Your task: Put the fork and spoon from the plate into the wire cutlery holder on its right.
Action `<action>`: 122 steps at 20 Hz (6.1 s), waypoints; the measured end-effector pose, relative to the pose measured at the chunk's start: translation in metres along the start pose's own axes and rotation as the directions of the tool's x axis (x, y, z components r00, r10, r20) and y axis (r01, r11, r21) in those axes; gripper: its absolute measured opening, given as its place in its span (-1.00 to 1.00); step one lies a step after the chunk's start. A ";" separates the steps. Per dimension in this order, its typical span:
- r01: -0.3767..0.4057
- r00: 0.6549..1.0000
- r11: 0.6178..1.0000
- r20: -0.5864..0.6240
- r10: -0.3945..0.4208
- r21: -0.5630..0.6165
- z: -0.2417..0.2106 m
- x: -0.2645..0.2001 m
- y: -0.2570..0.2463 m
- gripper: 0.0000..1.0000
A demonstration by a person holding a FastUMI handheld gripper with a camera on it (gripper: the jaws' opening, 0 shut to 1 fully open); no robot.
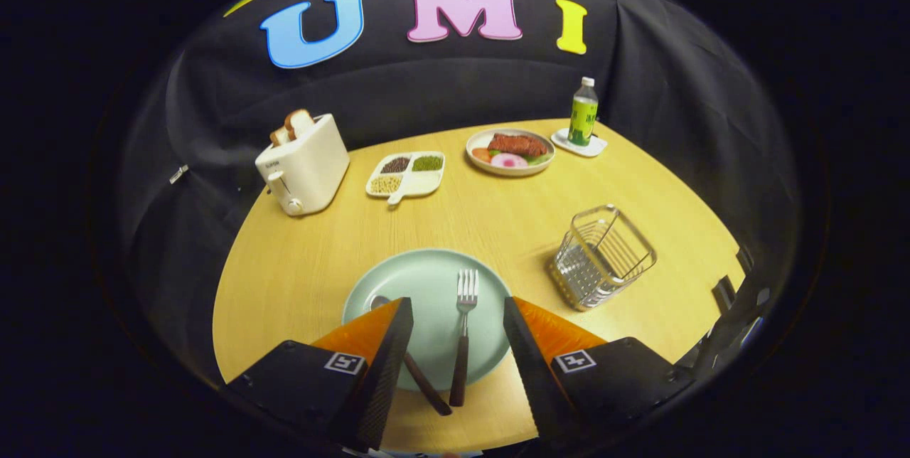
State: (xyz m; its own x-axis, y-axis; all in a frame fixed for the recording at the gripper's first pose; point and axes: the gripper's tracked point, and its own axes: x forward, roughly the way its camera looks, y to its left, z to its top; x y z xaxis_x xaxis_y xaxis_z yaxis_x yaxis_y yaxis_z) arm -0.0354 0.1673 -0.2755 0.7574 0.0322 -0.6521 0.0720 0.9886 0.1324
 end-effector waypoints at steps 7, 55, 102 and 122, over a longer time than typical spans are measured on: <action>0.030 0.988 1.000 -0.154 -0.029 0.008 -0.046 0.036 0.001 0.24; -0.070 0.606 0.822 -0.678 -0.416 -0.566 0.021 -0.032 -0.202 -0.87; -0.202 0.787 0.897 -0.610 -0.090 -0.393 -0.080 0.021 0.022 0.47; -0.060 0.790 0.864 -0.553 -0.265 -0.499 -0.020 -0.035 -0.010 -0.81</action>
State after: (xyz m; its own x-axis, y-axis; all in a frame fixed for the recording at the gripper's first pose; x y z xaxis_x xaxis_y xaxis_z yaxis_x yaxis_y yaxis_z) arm -0.0751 0.1591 -0.2691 0.2209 -0.1549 -0.9629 -0.3071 0.9260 -0.2194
